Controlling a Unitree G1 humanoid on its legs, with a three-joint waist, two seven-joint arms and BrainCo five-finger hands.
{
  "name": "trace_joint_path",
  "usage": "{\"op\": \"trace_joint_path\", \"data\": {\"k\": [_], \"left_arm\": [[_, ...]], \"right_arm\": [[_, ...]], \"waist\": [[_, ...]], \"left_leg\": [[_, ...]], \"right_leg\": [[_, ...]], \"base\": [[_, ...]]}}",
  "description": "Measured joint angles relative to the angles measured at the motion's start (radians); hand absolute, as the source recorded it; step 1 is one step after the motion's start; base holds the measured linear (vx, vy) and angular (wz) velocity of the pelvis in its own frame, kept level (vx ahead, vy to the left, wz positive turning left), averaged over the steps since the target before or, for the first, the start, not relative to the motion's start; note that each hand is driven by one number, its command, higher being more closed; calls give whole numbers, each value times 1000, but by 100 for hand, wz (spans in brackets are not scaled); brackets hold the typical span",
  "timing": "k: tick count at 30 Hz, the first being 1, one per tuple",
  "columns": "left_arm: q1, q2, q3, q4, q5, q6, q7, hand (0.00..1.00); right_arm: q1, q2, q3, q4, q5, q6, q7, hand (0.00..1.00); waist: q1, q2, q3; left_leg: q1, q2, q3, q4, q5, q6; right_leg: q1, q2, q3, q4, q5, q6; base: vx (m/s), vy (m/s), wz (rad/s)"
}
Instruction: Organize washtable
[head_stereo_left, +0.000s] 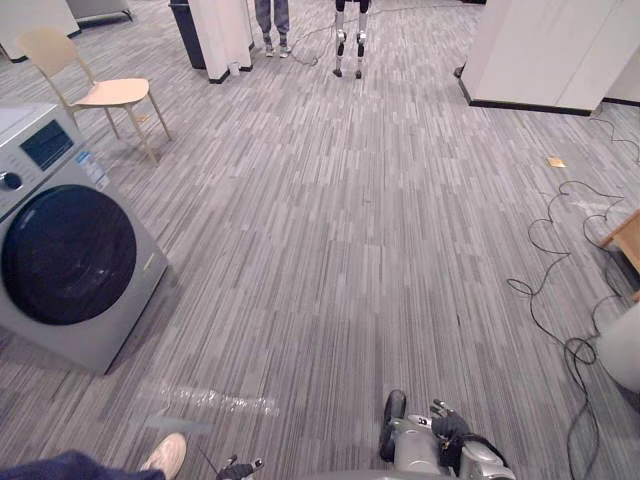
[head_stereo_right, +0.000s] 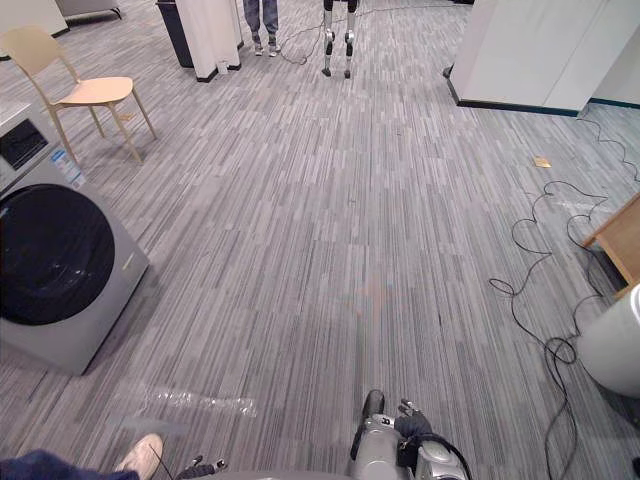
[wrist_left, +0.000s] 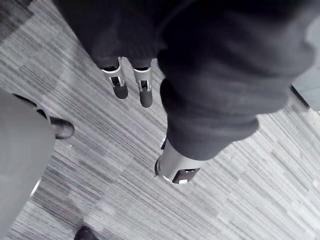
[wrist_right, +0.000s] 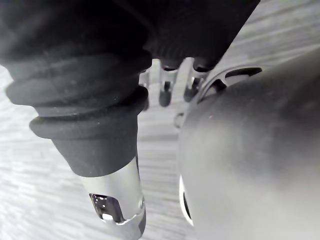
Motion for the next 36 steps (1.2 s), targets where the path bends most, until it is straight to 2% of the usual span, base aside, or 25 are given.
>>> {"op": "trace_joint_path", "data": {"k": [1, 2, 3, 4, 5, 8, 10, 13, 14, 15, 16, 20, 21, 22, 23, 24, 25, 26, 27, 28, 30, 31, 34, 35, 36], "left_arm": [[-5, 4, 15, -2, -1, 0, -4, 0], [-12, -1, 2, 4, -1, 3, -2, 0], [-30, -1, -32, 5, -1, 16, -7, 0], [-42, 7, -50, 3, -4, 18, -13, 0], [-51, 7, -58, 3, -7, 21, -16, 0], [-67, 20, -99, -19, -21, 19, -18, 0], [-67, 26, -118, -56, -20, 13, -19, 0], [-67, 40, -207, -140, -17, 12, -9, 0], [-63, 41, -251, -175, -14, 14, -2, 0], [-60, 45, -265, -196, -10, 17, -2, 0], [-55, 52, -303, -216, 15, 20, 1, 0], [-79, 66, -386, -233, 83, 21, 0, 0], [-62, 64, -388, -233, 99, 21, 0, 0], [-43, 62, -392, -232, 101, 19, 1, 0], [-29, 69, -411, -229, 103, 16, 2, 0], [-29, 78, -445, -204, 122, 5, 2, 0], [-32, 97, -482, -176, 132, -3, -2, 0], [-29, 100, -500, -158, 132, -9, -2, 0], [-40, 98, -509, -125, 116, -18, 0, 0], [-68, 89, -532, -71, 98, -18, 0, 0], [-80, 64, -548, -3, 85, -17, -4, 0], [-85, 54, -549, 13, 75, -17, -7, 0], [-86, 54, -448, 40, 62, -18, -23, 0], [-45, 27, -212, -7, 53, -20, -18, 0], [-23, 26, -150, -20, 50, -21, -15, 0]], "right_arm": [[0, -1, 4, 20, 1, 1, 0, 0], [-6, -12, 7, 31, -2, 6, 1, 0], [-11, -29, 32, 37, -4, 4, 0, 0], [-23, -37, 53, 60, -6, 4, 0, 0], [-31, -42, 58, 79, -13, 6, -2, 0], [-42, -43, 64, 142, -55, 21, -3, 0], [-41, -39, 65, 163, -77, 26, -3, 0], [-32, -41, 104, 166, -99, 36, -3, 0], [-35, -45, 149, 164, -101, 35, -4, 0], [-35, -42, 176, 165, -102, 35, -5, 0], [-35, -37, 234, 163, -106, 34, -4, 0], [-49, -44, 312, 167, -151, 36, 3, 0], [-44, -42, 312, 167, -166, 36, 3, 0], [-41, -43, 311, 167, -170, 36, 3, 0], [-40, -43, 306, 166, -170, 33, 4, 0], [-24, -53, 301, 167, -170, 28, 4, 0], [6, -55, 300, 166, -170, 31, 1, 0], [24, -48, 282, 167, -161, 33, -1, 0], [40, -61, 234, 164, -155, 34, 3, 0], [44, -70, 200, 148, -140, 33, 9, 0], [66, -78, 161, 113, -118, 24, 13, 0], [79, -79, 144, 93, -110, 17, 12, 0], [106, -60, 136, 86, -93, 5, 17, 0], [108, -60, 176, 89, -89, 13, 16, 0], [110, -59, 207, 90, -89, 17, 15, 0]], "waist": [[8, -15, -9], [16, 1, -15], [29, 23, -5], [53, 35, 17], [60, 42, 26], [73, 10, 56], [89, -5, 65], [112, -14, 67], [115, -18, 68], [123, -28, 68], [139, -43, 49], [147, -61, 35], [147, -58, 15], [149, -49, 8], [146, -62, 2], [127, -63, -4], [117, -98, -14], [107, -91, -21], [96, -70, -22], [79, -48, -15], [41, -9, -2], [28, 13, 1], [22, -16, 15], [30, -47, 8], [28, -59, 8]], "left_leg": [[-37, 32, -7, 163, -15, -23], [-76, 70, -8, 277, -13, -26], [-169, 130, -4, 544, 76, -20], [-244, 177, -8, 781, 109, 3], [-265, 190, -15, 876, 103, 12], [-378, 167, -51, 1099, 84, 27], [-477, 168, -45, 1074, 75, 14], [-603, 131, -82, 657, 64, -7], [-623, 100, -129, 421, 134, -2], [-621, 84, -148, 379, 226, 5], [-615, 64, -142, 364, 263, 18], [-616, 84, -97, 464, 225, 64], [-532, 80, -59, 421, 217, 78], [-488, 74, -42, 387, 202, 99], [-415, 49, -26, 342, 168, 128], [-349, 8, -36, 280, 94, 123], [-274, -52, -58, 230, 72, 134], [-234, -63, -70, 198, 73, 138], [-184, -69, -71, 173, 60, 167], [-142, -64, -86, 158, 45, 183], [-71, -27, -89, 106, 40, 191], [-33, -15, -94, 78, 43, 189], [22, -31, -126, 41, 40, 191], [71, -57, -104, 13, 32, 186], [92, -62, -101, 16, 29, 184]], "right_leg": [[4, 26, 30, 34, 54, -22], [24, 41, 27, 37, 31, -37], [69, 78, 42, 30, -5, -41], [127, 120, 81, 15, -37, -53], [165, 136, 102, 4, -50, -59], [400, 152, 182, -112, -79, -67], [518, 152, 210, -215, -79, -66], [656, 150, 219, -322, -80, -62], [692, 142, 224, -334, -96, -38], [704, 131, 235, -337, -107, -22], [697, 119, 251, -328, -102, -23], [636, 107, 343, -185, 24, 1], [608, 96, 386, -60, 79, -10], [581, 87, 385, 28, 81, -11], [538, 65, 364, 167, 109, -32], [523, 30, 311, 274, 139, -37], [516, -13, 314, 358, 224, -12], [500, -19, 319, 413, 290, -2], [419, -13, 312, 570, 160, 0], [330, 14, 268, 663, -45, -4], [204, 102, 208, 604, -188, -2], [151, 138, 190, 501, -208, 0], [28, 112, 167, 70, -111, 38], [-19, 71, 173, -88, -65, 41], [-20, 64, 187, -79, -74, 36]], "base": [[675, -361, 31], [719, -406, -16], [867, -459, -72], [855, -411, -92], [833, -322, -111], [580, -134, -82], [617, -14, -79], [568, 138, -45], [516, 220, -33], [530, 247, -39], [420, 195, -20], [500, 293, -4], [362, 235, -43], [449, 255, -59], [316, 151, -18], [421, 214, 18], [358, 157, 49], [445, 154, 32], [333, 62, 20], [409, 58, 15], [494, 33, 35], [459, 8, 45], [515, -77, 70], [645, -118, 89], [683, -132, 86]]}}
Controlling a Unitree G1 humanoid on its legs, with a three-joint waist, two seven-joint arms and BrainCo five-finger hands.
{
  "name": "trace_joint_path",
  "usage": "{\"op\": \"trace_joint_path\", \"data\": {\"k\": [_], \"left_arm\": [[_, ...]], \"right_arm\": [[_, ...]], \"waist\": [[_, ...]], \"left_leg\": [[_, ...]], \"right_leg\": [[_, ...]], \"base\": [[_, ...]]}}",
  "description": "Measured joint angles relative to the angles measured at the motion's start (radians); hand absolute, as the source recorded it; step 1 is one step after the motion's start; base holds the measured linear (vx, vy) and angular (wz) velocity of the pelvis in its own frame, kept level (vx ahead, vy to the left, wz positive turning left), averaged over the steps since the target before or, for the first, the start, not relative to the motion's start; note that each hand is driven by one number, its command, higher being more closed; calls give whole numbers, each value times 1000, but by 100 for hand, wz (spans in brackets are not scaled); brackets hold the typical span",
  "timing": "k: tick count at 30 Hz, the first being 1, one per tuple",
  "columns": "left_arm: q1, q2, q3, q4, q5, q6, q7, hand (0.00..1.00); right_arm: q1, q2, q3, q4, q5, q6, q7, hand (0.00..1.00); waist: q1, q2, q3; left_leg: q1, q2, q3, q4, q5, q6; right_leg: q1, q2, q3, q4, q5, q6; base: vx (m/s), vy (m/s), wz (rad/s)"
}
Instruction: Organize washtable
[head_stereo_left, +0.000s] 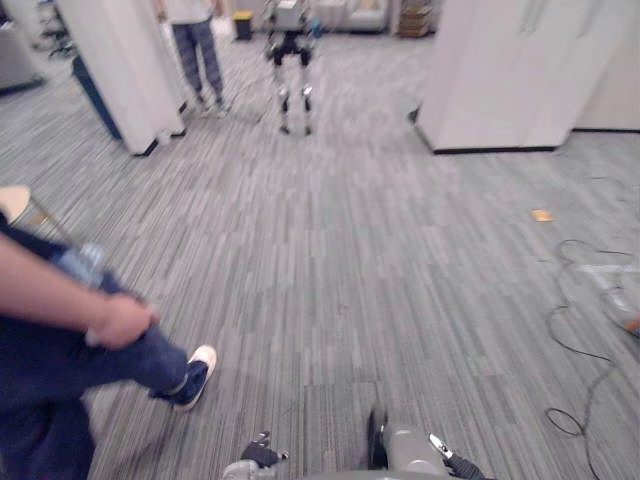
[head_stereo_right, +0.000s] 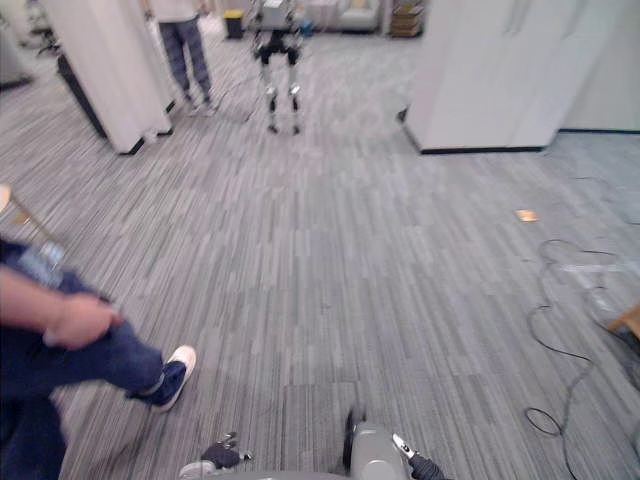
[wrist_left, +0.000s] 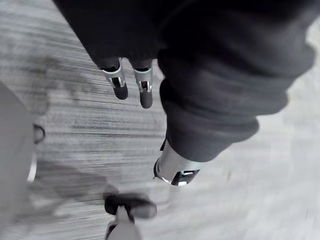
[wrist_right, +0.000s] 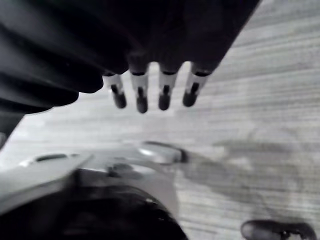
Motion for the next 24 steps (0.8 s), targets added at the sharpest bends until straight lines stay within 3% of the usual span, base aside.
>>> {"op": "trace_joint_path", "data": {"k": [1, 2, 3, 4, 5, 6, 8, 9, 11, 12, 14, 15, 16, 17, 18, 19, 20, 21, 23, 24], "left_arm": [[17, -5, 57, -12, -12, 2, 6, 0], [27, -15, 126, -14, -28, 8, 17, 0], [33, -23, 150, -12, -29, 12, 14, 0], [33, -35, 168, -7, -30, 16, 12, 0], [31, -52, 181, -7, -38, 22, 7, 0], [15, -43, 156, -8, -44, 23, -13, 0], [-3, -18, 119, -9, -52, 24, -35, 0], [-6, 12, 99, -15, -70, 23, -49, 0], [-2, 21, 87, -18, -85, 20, -51, 0], [0, 25, 81, -19, -95, 20, -50, 0], [40, 31, 51, -20, -108, 19, -48, 0], [77, 23, 40, -18, -109, 22, -47, 0], [104, 12, 16, -14, -110, 26, -39, 0], [121, 7, 1, -6, -110, 32, -32, 0], [150, 6, 3, 22, -110, 46, -27, 0], [184, 0, 29, 41, -108, 53, -32, 0], [190, -6, 39, 53, -108, 54, -27, 0], [196, -17, 39, 75, -107, 54, -27, 0], [197, -3, 32, 98, -108, 47, -28, 0], [192, 7, 6, 112, -108, 47, -19, 0]], "right_arm": [[3, -8, 39, 1, 1, 4, 0, 0], [0, -22, 79, 10, 1, 11, 2, 0], [6, -26, 71, 14, 9, 13, 6, 0], [8, -35, 60, 19, 12, 14, 12, 0], [9, -47, 35, 37, 11, 21, 14, 0], [-3, -51, 15, 59, 12, 25, 12, 0], [-21, -41, 12, 104, 13, 33, 9, 0], [-25, -20, 3, 128, 22, 40, 5, 0], [-17, -15, 2, 128, 29, 40, 5, 0], [-16, -16, -15, 129, 29, 41, 6, 0], [-27, -16, -30, 129, 30, 42, 5, 0], [-30, -23, -14, 129, 29, 37, 5, 0], [-30, -42, 18, 133, 30, 30, 5, 0], [-32, -51, 32, 136, 29, 29, 5, 0], [-33, -48, 50, 153, 28, 28, 1, 0], [-33, -29, 55, 175, 16, 29, 2, 0], [-37, -33, 56, 185, 5, 28, 4, 0], [-46, -38, 56, 193, -11, 25, 8, 0], [-54, -34, 51, 194, -12, 18, 10, 0], [-45, -31, 22, 194, -13, 15, 11, 0]], "waist": [[0, -8, -4], [4, 3, -20], [0, 10, -28], [-2, 32, -35], [9, 72, -48], [40, 91, -35], [60, 77, -13], [61, 45, 4], [71, 36, 7], [83, 40, 10], [85, 46, 14], [86, 60, 13], [89, 86, 10], [93, 100, 9], [118, 96, 6], [143, 83, -17], [145, 75, -28], [144, 84, -41], [138, 72, -44], [138, 69, -40]], "left_leg": [[12, 2, -4, 19, -6, 2], [-35, 46, -9, 189, -8, 3], [-94, 89, -21, 333, -1, -9], [-144, 126, -27, 457, 19, -41], [-260, 216, -31, 700, 152, -115], [-350, 285, -19, 925, 209, -98], [-436, 310, -3, 1128, 175, -83], [-483, 274, 4, 1171, 136, -138], [-539, 244, 24, 1107, 103, -185], [-595, 233, 29, 981, 86, -188], [-619, 187, 16, 556, 91, -194], [-635, 164, -15, 251, 142, -231], [-700, 176, -45, 144, 162, -249], [-739, 184, -60, 136, 163, -247], [-760, 181, -78, 181, 254, -215], [-756, 151, -61, 220, 297, -188], [-752, 146, -60, 235, 318, -162], [-741, 136, -49, 255, 309, -122], [-678, 101, -13, 252, 250, -93], [-603, 76, 9, 235, 218, -82]], "right_leg": [[-4, 8, 37, 31, 63, -21], [3, 16, 49, 101, 140, -41], [25, 20, 23, 118, 173, -53], [41, 34, -7, 137, 145, -54], [79, 77, -23, 140, 87, -76], [139, 120, -20, 128, 48, -94], [240, 142, -4, 111, 5, -115], [370, 136, 8, 55, -21, -127], [469, 137, 31, -7, -39, -115], [536, 149, 51, -68, -35, -102], [605, 153, 79, -143, -39, -91], [639, 159, 98, -192, -50, -93], [665, 180, 113, -235, -59, -80], [675, 187, 119, -244, -69, -70], [703, 166, 141, -244, -94, -49], [706, 121, 179, -200, -123, -34], [688, 112, 185, -145, -127, -35], [620, 95, 203, -3, -121, -45], [536, 51, 191, 232, -73, -66], [508, 14, 152, 371, 9, -72]], "base": [[741, -214, 68], [747, -261, 80], [734, -294, 85], [553, -267, 62], [682, -259, 15], [788, -265, -14], [657, -201, -31], [623, -180, -28], [535, -122, -37], [465, -28, -53], [450, 45, -48], [435, 163, -36], [443, 209, -34], [478, 308, -48], [575, 380, -76], [630, 387, -80], [673, 391, -66], [638, 387, -37], [703, 446, -24], [557, 316, -21]]}}
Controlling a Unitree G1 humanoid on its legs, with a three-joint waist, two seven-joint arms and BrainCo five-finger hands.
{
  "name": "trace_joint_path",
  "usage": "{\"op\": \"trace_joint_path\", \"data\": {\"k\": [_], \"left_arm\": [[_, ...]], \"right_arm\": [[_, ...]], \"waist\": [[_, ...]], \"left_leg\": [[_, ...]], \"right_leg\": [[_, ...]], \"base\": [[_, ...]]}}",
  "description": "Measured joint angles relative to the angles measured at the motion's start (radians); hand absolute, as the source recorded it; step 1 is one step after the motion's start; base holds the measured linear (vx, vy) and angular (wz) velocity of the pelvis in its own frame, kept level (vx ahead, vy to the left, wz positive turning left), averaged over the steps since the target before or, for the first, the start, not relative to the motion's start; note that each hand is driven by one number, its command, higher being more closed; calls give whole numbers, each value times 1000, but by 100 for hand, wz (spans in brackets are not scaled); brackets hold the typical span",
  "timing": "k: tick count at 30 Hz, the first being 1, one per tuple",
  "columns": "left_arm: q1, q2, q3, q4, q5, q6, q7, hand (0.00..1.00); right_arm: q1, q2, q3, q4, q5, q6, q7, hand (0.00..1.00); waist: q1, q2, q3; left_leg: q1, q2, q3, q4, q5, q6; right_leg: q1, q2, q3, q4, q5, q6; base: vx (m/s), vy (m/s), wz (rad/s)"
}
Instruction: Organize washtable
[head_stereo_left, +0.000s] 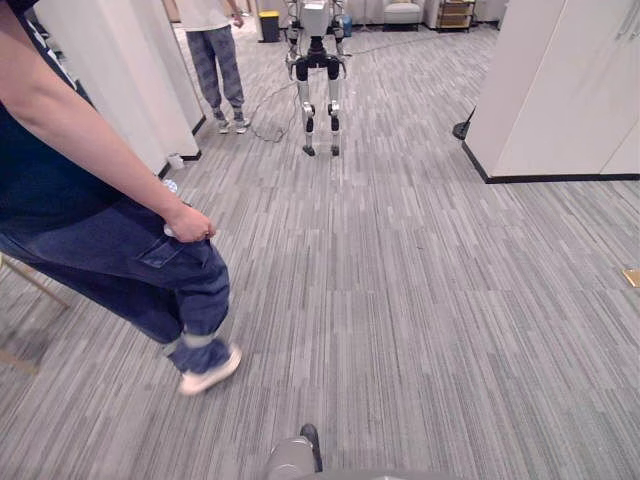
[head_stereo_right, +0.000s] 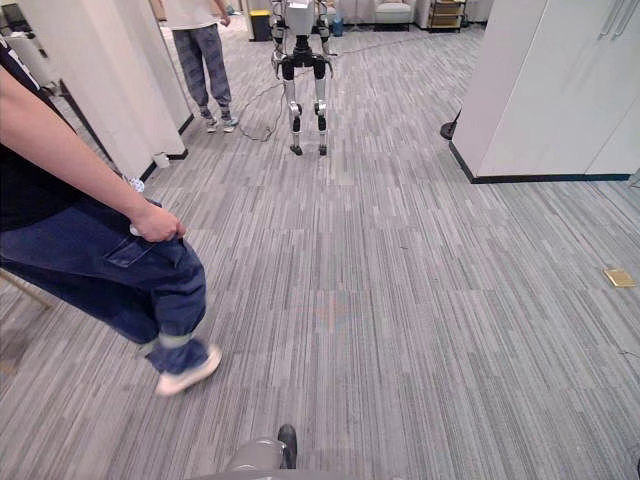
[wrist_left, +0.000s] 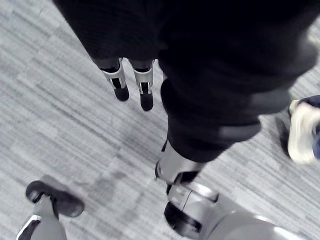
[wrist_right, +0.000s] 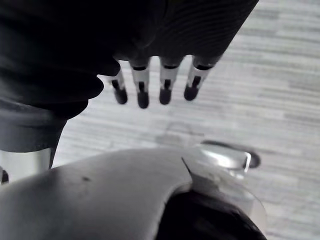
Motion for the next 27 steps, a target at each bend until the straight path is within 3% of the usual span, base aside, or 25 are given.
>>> {"op": "trace_joint_path", "data": {"k": [1, 2, 3, 4, 5, 7, 8, 10, 12, 13, 14, 15, 16, 17, 18, 19, 21, 23, 25, 26, 27], "left_arm": [[1, 3, -9, 0, 0, -3, 1, 0], [1, 16, -39, 2, 0, -4, 11, 0], [-4, 24, -46, 2, 1, -5, 17, 0], [-7, 25, -46, 2, 1, -6, 19, 0], [-22, 32, -46, 2, 1, -7, 22, 0], [-52, 34, -50, -1, 3, -8, 21, 0], [-60, 41, -51, -1, 7, -10, 20, 0], [-85, 32, 2, -36, 8, -15, 16, 0], [-76, -1, 125, -100, 8, -25, 18, 0], [-65, -11, 181, -118, 8, -28, 23, 0], [-62, -19, 192, -125, 8, -26, 30, 0], [-56, -40, 206, -120, 9, -25, 34, 0], [-71, -48, 212, -117, 12, -24, 29, 0], [-72, -47, 209, -116, 19, -27, 25, 0], [-80, -41, 208, -111, 18, -27, 20, 0], [-87, -33, 187, -107, 20, -25, 10, 0], [-86, -17, 156, -84, 19, -26, 9, 0], [-80, -4, 128, -73, 18, -21, -2, 0], [-84, 1, 111, -72, 16, -21, -7, 0], [-80, 7, 78, -73, 16, -21, -8, 0], [-79, 8, 70, -74, 16, -21, -8, 0]], "right_arm": [[2, 2, -19, -1, 0, -4, 0, 0], [13, -2, -63, -9, 0, -11, 1, 0], [23, 2, -100, -37, 1, -16, 1, 0], [25, 2, -111, -50, 1, -17, 1, 0], [39, 2, -158, -79, 4, -30, -2, 0], [45, 12, -171, -84, 13, -35, -7, 0], [48, 12, -168, -84, 13, -34, -7, 0], [65, 25, -150, -106, 17, -24, -8, 0], [64, 22, -62, -118, 29, -14, -11, 0], [65, 12, 44, -119, 44, -10, -12, 0], [64, 2, 77, -123, 45, -7, -11, 0], [75, -19, 95, -129, 44, -4, -6, 0], [71, -15, 73, -112, 41, 8, -5, 0], [71, -14, 58, -104, 40, 14, -5, 0], [64, -15, 24, -95, 40, 17, -5, 0], [42, -17, 31, -68, 40, 18, -5, 0], [39, -9, 25, -35, 41, 19, -8, 0], [35, 5, -9, -30, 41, 22, -9, 0], [36, 14, -64, -30, 41, 24, -9, 0], [32, 16, -80, -32, 41, 31, -9, 0], [28, 15, -77, -33, 41, 31, -10, 0]], "waist": [[1, 1, 2], [-14, -2, 5], [-42, 5, 19], [-58, 12, 21], [-88, 19, 22], [-109, 17, 23], [-111, 17, 24], [-109, 6, 24], [-108, -14, 33], [-111, -40, 28], [-114, -42, 18], [-122, -13, -12], [-114, -11, -11], [-106, -5, -13], [-99, 8, -10], [-80, 17, 9], [-54, 12, 21], [-54, -7, 28], [-55, -11, 48], [-53, -11, 53], [-54, -11, 54]], "left_leg": [[50, -12, 17, -26, -17, 12], [150, -38, 22, -76, -39, 30], [240, -47, 19, -132, -48, 37], [288, -47, 18, -160, -51, 40], [384, -42, 12, -217, -77, 46], [430, -37, 4, -239, -103, 47], [444, -36, 1, -248, -113, 44], [477, -35, -6, -282, -153, 14], [515, -38, 7, -299, -187, -7], [547, -37, -10, -295, -240, 23], [565, -24, -20, -293, -267, 49], [580, 21, -33, -234, -297, 65], [486, 81, -12, 30, -299, 21], [425, 114, -21, 184, -272, -17], [318, 182, -43, 473, -194, -62], [244, 240, -30, 726, -196, -59], [195, 251, -26, 933, -205, -54], [139, 224, -10, 922, -207, -54], [86, 216, 21, 760, -213, -64], [49, 162, 10, 465, -220, -86], [48, 136, 0, 333, -209, -103]], "right_leg": [[-19, -19, -12, 80, 27, -9], [-55, -52, -41, 221, 8, -12], [-79, -55, -76, 281, -38, 7], [-94, -52, -101, 287, -62, 21], [-165, -43, -153, 245, -124, 57], [-244, -34, -164, 127, -139, 82], [-280, -35, -166, 59, -134, 88], [-376, -59, -185, -309, -6, 107], [-436, -85, -211, -432, 45, 93], [-456, -90, -194, -376, 33, 83], [-472, -80, -181, -320, 78, 64], [-489, -55, -193, -210, 73, 66], [-469, -53, -210, -157, 73, 56], [-446, -42, -226, -151, 51, 26], [-388, -8, -241, -154, 4, 10], [-311, 38, -231, -171, -16, -12], [-171, 75, -223, -240, -38, -32], [-44, 82, -212, -334, -44, -32], [63, 90, -209, -434, -34, -16], [124, 85, -198, -504, -33, -4], [136, 80, -194, -516, -36, 5]], "base": [[419, 220, -26], [447, 187, -9], [428, 159, 3], [560, 142, 20], [382, 48, 17], [401, -21, 23], [448, -81, 28], [511, -121, 33], [619, -190, 30], [692, -246, 32], [751, -289, 56], [760, -302, 65], [717, -336, 62], [661, -395, 38], [639, -408, -3], [645, -357, -23], [655, -227, -45], [587, -130, -23], [404, 9, -9], [497, 99, -10], [481, 142, -15]]}}
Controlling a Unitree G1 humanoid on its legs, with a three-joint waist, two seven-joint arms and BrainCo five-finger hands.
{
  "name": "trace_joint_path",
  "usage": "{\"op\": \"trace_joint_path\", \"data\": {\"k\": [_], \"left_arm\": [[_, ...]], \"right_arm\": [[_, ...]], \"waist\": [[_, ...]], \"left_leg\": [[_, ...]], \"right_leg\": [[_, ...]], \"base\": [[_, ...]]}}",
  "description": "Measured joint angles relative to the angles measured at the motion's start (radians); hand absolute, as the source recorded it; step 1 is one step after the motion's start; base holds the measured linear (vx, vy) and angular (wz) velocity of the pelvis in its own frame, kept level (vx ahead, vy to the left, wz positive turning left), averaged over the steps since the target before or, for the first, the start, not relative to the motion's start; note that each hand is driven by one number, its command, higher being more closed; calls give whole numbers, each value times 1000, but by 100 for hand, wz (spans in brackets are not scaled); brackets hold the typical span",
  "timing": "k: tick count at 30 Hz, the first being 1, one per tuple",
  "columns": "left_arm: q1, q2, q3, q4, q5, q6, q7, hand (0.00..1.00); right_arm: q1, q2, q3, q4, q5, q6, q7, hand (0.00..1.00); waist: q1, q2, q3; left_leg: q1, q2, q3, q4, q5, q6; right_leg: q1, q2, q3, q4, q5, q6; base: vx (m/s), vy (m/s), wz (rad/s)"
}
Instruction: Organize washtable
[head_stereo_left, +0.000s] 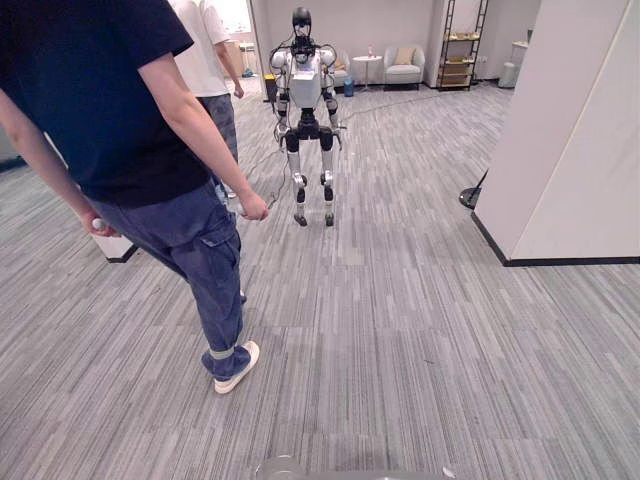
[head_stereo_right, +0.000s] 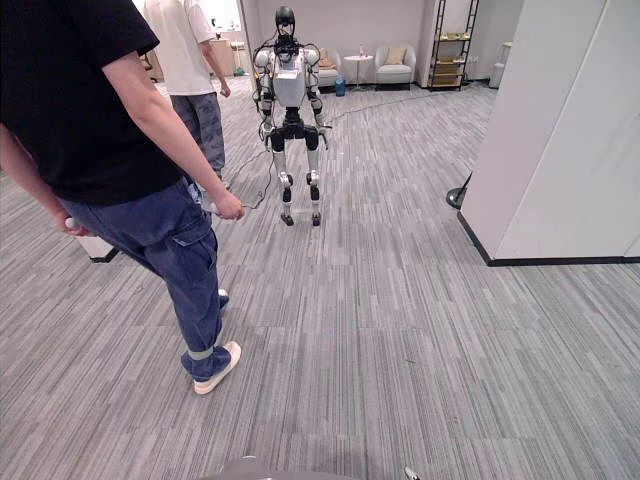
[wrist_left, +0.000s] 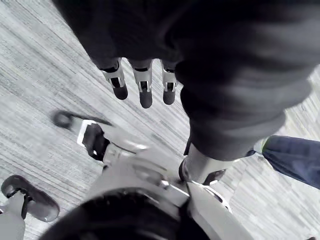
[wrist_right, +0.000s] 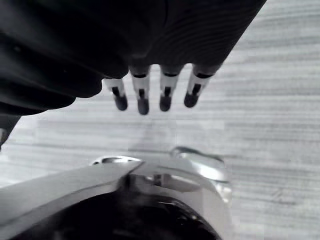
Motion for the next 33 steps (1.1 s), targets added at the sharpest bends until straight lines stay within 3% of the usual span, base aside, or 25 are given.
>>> {"op": "trace_joint_path", "data": {"k": [1, 2, 3, 5, 8, 9, 10, 11, 12, 13, 14, 16, 17, 18, 21, 22, 26, 27, 33], "left_arm": [[4, -1, -1, 0, 0, 0, 0, 0], [30, 2, -19, -1, 1, 1, 1, 0], [42, 16, -31, -6, 1, 2, 0, 0], [24, 25, -51, -1, 3, 6, 6, 0], [18, 25, -54, 36, 14, 6, 11, 0], [19, 25, -83, 46, 24, 6, 20, 0], [16, 31, -131, 60, 26, 6, 22, 0], [17, 35, -153, 61, 30, 6, 22, 0], [18, 38, -176, 66, 33, 7, 24, 0], [15, 37, -185, 74, 32, 9, 26, 0], [12, 36, -187, 74, 32, 10, 26, 0], [-3, 49, -189, 71, 30, 11, 26, 0], [-23, 85, -188, 58, 30, 6, 25, 0], [-24, 73, -183, 60, 29, 8, 29, 0], [-23, 24, -174, 53, 30, 5, 39, 0], [-24, 23, -175, 53, 30, 5, 39, 0], [-22, 39, -176, 54, 30, 4, 38, 0], [-28, 74, -191, 72, 29, 5, 39, 0], [-25, 75, -191, 73, 29, 5, 40, 0]], "right_arm": [[0, -1, 3, -1, 0, -1, 0, 0], [1, -3, 51, -2, 0, -4, -3, 0], [2, 7, 82, -11, 2, -10, -11, 0], [-12, 8, 90, -2, 2, -18, -13, 0], [-5, 2, 76, 3, 0, -25, -12, 0], [6, -1, 42, -1, 0, -29, -13, 0], [26, -1, -2, -7, 0, -33, -13, 0], [31, -4, -23, -13, 1, -38, -14, 0], [36, -5, -51, -23, 0, -38, -14, 0], [47, -4, -62, -49, 0, -40, -14, 0], [51, -4, -68, -57, 0, -41, -14, 0], [71, 0, -72, -78, 1, -42, -17, 0], [92, 45, -60, -65, 2, -39, -18, 0], [89, 32, -56, -52, 4, -38, -17, 0], [72, -15, -25, -35, -2, -35, -17, 0], [70, -16, -21, -35, -2, -35, -17, 0], [71, -2, -14, -34, -3, -33, -18, 0], [73, 26, -1, 3, -2, -35, -19, 0], [73, 26, -3, 3, -2, -35, -19, 0]], "waist": [[-1, 0, 0], [17, -9, 0], [19, -24, 0], [3, -32, 2], [1, -7, -5], [-2, 7, -15], [-14, 30, -26], [-25, 32, -27], [-48, 35, -26], [-62, 48, -27], [-64, 55, -27], [-63, 35, -25], [-61, -49, -8], [-51, -41, -8], [-55, 39, -23], [-55, 41, -24], [-52, 14, -29], [-30, -42, -53], [-31, -43, -62]], "left_leg": [[4, -22, -22, -141, 21, -20], [44, -65, -39, -288, 196, -10], [45, -88, -22, -293, 189, 19], [14, -81, -11, -215, 122, 39], [105, -73, 55, -235, 65, 56], [172, -87, 79, -300, 64, 60], [237, -100, 89, -359, 63, 76], [261, -105, 88, -376, 61, 82], [299, -111, 84, -406, 57, 90], [329, -105, 76, -438, 55, 92], [340, -101, 71, -453, 55, 92], [357, -112, 37, -479, 59, 86], [399, -182, -26, -500, 56, 58], [406, -171, -40, -499, 50, 49], [359, -115, -49, -496, 41, 28], [347, -108, -57, -499, 41, 27], [308, -77, -70, -511, 41, 26], [300, -121, -73, -525, 41, 23], [280, -125, -73, -528, 42, 23]], "right_leg": [[10, -6, 5, -11, -7, 8], [28, -28, 54, -24, -29, 29], [26, -49, 77, -36, -35, 39], [19, -55, 89, -24, -13, 64], [-61, -69, 148, 205, -9, 59], [-124, -82, 143, 359, 17, 30], [-188, -99, 129, 513, 24, 32], [-207, -109, 125, 560, -1, 44], [-239, -120, 87, 581, -70, 63], [-283, -109, 48, 532, -118, 62], [-306, -93, 44, 486, -120, 62], [-336, -49, 97, 268, -68, 88], [-346, -76, 119, 182, 147, 56], [-337, -75, 106, 198, 132, 60], [-304, -31, 77, 74, 152, 49], [-299, -22, 71, 43, 165, 46], [-257, 20, 50, -126, 229, 39], [-243, -16, 45, -190, 278, 60], [-263, -26, 41, -190, 276, 63]], "base": [[363, 231, -53], [358, 232, -64], [365, 214, -60], [340, 161, -24], [311, 219, -54], [276, 180, -37], [288, 168, -23], [319, 119, 8], [256, 57, 26], [254, 26, 30], [253, -25, 42], [336, -105, 79], [388, -164, 90], [382, -157, 78], [213, -72, 30], [147, -57, 19], [70, -38, 8], [0, 0, 0], [0, 0, 0]]}}
